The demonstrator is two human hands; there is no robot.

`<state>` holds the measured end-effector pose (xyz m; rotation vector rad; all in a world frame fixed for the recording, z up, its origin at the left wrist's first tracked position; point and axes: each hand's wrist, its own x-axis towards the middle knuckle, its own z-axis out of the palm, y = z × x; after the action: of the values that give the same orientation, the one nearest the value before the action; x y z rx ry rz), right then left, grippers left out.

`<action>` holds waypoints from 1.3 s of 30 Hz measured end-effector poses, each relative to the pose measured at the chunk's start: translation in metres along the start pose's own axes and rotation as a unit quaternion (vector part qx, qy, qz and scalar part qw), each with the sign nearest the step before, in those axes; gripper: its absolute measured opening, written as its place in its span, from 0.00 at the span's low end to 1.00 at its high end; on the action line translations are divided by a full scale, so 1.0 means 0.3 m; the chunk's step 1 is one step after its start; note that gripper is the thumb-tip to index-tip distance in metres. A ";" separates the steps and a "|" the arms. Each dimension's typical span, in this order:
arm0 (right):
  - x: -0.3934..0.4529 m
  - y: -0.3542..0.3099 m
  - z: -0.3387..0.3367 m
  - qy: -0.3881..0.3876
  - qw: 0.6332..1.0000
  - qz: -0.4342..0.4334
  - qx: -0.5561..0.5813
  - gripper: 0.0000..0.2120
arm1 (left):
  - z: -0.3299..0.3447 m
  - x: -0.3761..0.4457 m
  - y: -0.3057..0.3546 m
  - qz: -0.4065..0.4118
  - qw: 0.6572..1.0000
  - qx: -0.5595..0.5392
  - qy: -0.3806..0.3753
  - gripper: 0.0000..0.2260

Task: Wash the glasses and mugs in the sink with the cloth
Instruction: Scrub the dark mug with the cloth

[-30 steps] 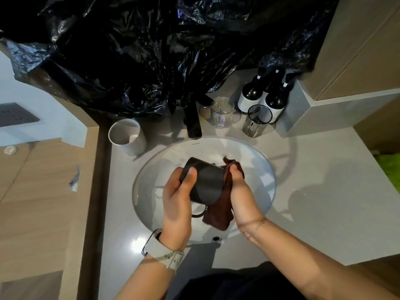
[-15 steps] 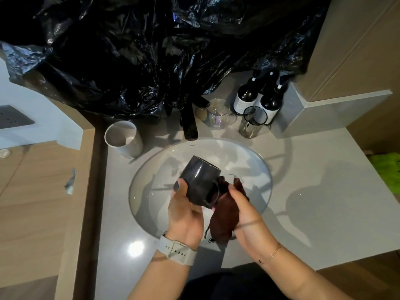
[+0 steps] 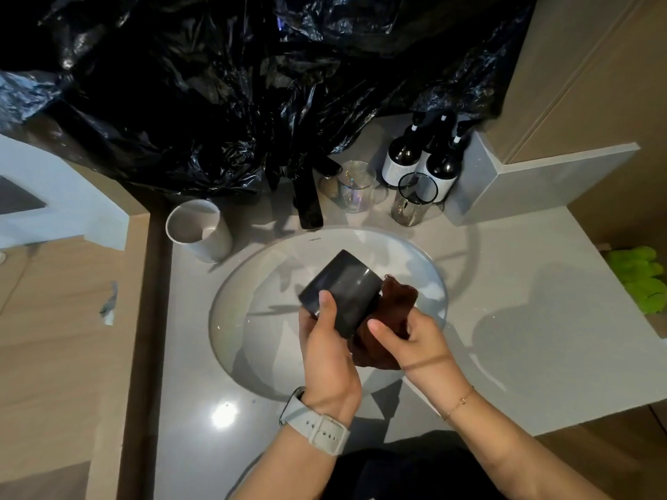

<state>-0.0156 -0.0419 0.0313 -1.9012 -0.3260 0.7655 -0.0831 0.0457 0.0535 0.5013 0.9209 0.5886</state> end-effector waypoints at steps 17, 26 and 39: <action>0.014 -0.019 0.025 -0.073 0.918 0.130 0.368 0.15 | 0.013 0.042 0.057 -0.100 0.993 -0.042 0.040 0.16; 0.033 0.035 0.091 0.020 0.967 0.037 0.252 0.07 | -0.020 0.044 0.019 -0.080 0.996 -0.024 0.042 0.15; 0.081 0.093 -0.047 -0.130 0.975 -0.150 -0.099 0.10 | -0.018 0.122 0.114 -0.259 0.957 -0.123 0.053 0.17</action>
<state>0.0087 -0.0514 0.0018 -1.8773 -0.8608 0.7977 -0.0790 0.0959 0.0510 -0.0051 1.0160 0.2456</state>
